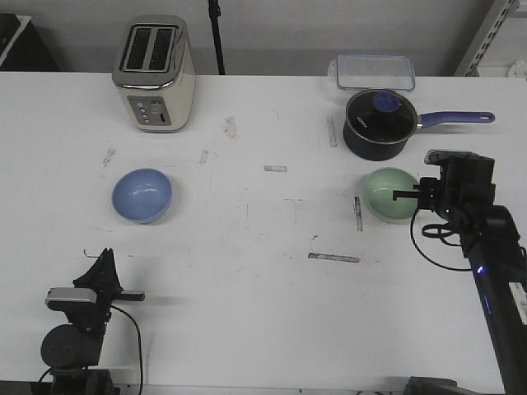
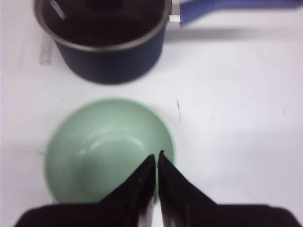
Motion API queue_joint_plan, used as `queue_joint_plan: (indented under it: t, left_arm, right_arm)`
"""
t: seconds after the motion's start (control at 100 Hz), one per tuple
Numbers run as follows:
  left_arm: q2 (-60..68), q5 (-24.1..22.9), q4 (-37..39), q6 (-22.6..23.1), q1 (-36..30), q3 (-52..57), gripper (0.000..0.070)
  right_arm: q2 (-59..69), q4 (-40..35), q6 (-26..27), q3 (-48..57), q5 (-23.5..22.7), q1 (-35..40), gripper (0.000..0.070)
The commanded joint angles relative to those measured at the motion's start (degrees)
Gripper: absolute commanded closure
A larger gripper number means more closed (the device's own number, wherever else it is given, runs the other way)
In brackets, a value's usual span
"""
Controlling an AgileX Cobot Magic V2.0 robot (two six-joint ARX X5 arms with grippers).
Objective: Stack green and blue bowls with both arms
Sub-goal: 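Reach the right gripper forward over the pale green bowl, then grasp the rim of the pale green bowl with the right gripper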
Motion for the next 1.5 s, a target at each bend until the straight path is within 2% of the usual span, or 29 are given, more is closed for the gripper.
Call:
queue_joint_plan:
  t: [0.0,0.09,0.22,0.26,0.36,0.42,0.55,0.71,1.22,1.36,1.49]
  left_arm:
    - [-0.1,0.0,0.7,0.1,0.1,-1.3,0.0698]
    - [-0.1,0.0,0.7,0.1,0.1,-1.3,0.0698]
    - [-0.1,0.0,0.7,0.1,0.1,-1.3,0.0698]
    - [-0.1,0.0,0.7,0.1,0.1,-1.3,0.0698]
    - [-0.1,0.0,0.7,0.1,0.1,-1.3,0.0698]
    - [-0.1,0.0,0.7,0.1,0.1,-1.3,0.0698]
    - [-0.1,0.0,0.7,0.1,0.1,-1.3,0.0698]
    - [-0.1,0.0,0.7,0.1,0.1,-1.3,0.0698]
    - [-0.1,0.0,0.7,0.1,0.1,-1.3,0.0698]
    - [-0.1,0.0,0.7,0.1,0.1,-1.3,0.0698]
    - [-0.1,0.0,0.7,0.1,0.1,-1.3,0.0698]
  right_arm:
    - [3.1,-3.5,4.3,3.6,-0.2,-0.6,0.0697]
    - [6.3,-8.4,7.5,7.0,-2.1,-1.4,0.0697]
    - [9.2,-10.3,11.2,8.7,-6.8,-3.8,0.0674]
    - [9.7,-10.4,12.0,8.7,-7.6,-4.4,0.0615]
    - [10.8,-10.5,12.1,8.7,-7.7,-5.6,0.0405]
    - [11.3,-10.4,12.0,8.7,-7.7,-6.4,0.0345]
    - [12.3,-9.4,9.9,8.7,-7.8,-7.0,0.0345]
    - [14.1,-7.8,10.0,8.7,-10.4,-7.0,0.0332]
    - [22.6,-4.0,9.7,8.7,-10.6,-7.0,0.0329]
    - [24.5,-3.9,9.8,8.7,-12.3,-6.6,0.0450]
    - [25.2,-3.6,10.0,8.7,-13.5,-6.6,0.0534]
